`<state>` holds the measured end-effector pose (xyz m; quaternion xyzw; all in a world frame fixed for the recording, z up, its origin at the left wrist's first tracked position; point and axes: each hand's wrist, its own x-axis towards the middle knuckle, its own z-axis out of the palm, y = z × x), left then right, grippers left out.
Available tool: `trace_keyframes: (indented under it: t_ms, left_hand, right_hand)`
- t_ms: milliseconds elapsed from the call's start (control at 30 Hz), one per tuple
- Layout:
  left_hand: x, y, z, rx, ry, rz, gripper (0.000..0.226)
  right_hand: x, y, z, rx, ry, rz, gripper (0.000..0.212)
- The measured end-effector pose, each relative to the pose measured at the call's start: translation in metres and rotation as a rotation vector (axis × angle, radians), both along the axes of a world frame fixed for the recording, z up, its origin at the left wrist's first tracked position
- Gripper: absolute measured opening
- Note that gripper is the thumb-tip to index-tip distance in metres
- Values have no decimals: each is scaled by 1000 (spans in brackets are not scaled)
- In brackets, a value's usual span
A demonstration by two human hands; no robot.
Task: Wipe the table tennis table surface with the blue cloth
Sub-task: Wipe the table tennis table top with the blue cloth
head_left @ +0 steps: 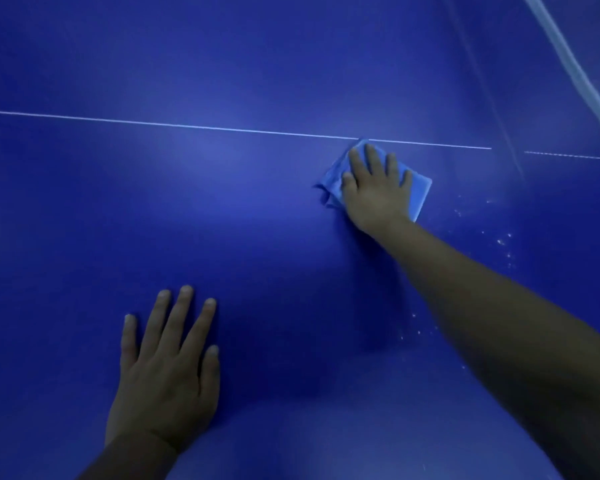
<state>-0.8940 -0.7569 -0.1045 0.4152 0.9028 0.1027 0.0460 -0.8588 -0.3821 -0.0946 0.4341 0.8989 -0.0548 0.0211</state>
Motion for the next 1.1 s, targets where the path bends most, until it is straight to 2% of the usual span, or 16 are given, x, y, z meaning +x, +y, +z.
trace_keyframes:
  t_ms: [67,167,233,300,433,533,600,733,800,900,1033,1067,1100]
  left_hand:
    - [-3,0,-1,13,8,-4,61]
    - [-3,2,-1,32,18,1,61]
    - [-2,3,1,38,24,9,61]
    - [-1,5,3,22,24,9,61]
    - [-2,4,3,-14,2,5,61]
    - [-2,2,3,-21,-12,4,62]
    - [-2,1,2,-35,-10,0,61]
    - [-3,2,1,-34,-10,2,61]
    - [-2,1,0,-39,-10,6,61]
    - [-3,3,0,-44,-16,12,62]
    - [-1,4,0,-32,-11,14,61]
    - [-2,3,1,-34,-10,11,61]
    - [-2,3,1,-38,-13,7,61]
  right_hand:
    - [-8,-33,-4,35,24,-13,60]
    - [-24,-99,-5,-15,21,297,60]
    - [-41,-94,-2,-64,22,394,58]
    - [-50,-45,0,-11,-1,289,57]
    - [5,66,1,-7,28,-289,55]
    - [46,78,11,-31,64,-595,56]
    - [33,50,5,-32,73,-531,56]
    - [-38,-53,-8,20,62,59,57]
    - [-61,-63,-4,-75,38,198,56]
    - [-44,12,-1,27,5,49,54]
    - [54,114,8,-42,65,-426,54]
    - [71,118,9,-50,57,-438,55]
    - [83,112,7,-22,39,-363,56]
